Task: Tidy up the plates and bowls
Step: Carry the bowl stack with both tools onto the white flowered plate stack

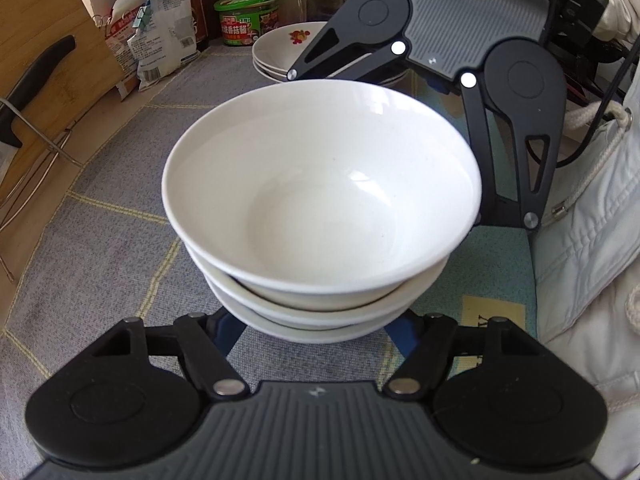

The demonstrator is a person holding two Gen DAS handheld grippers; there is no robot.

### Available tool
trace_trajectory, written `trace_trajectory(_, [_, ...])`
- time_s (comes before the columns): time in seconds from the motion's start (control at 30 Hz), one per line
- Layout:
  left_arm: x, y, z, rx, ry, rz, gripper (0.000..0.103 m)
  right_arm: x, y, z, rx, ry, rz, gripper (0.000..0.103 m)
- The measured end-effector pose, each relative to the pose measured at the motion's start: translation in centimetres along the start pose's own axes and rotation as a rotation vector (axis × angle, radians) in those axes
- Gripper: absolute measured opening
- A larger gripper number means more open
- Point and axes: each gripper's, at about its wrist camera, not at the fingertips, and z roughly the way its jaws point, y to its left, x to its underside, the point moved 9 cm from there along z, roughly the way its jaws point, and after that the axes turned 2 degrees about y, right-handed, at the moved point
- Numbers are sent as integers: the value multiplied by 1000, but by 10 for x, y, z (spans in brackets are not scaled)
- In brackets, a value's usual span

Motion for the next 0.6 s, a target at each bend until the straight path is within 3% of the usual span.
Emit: trace_trajectory(0.6, [-47,-18,-9,-9,2,-66,73,15,-10,-48,-14,2,-53,84])
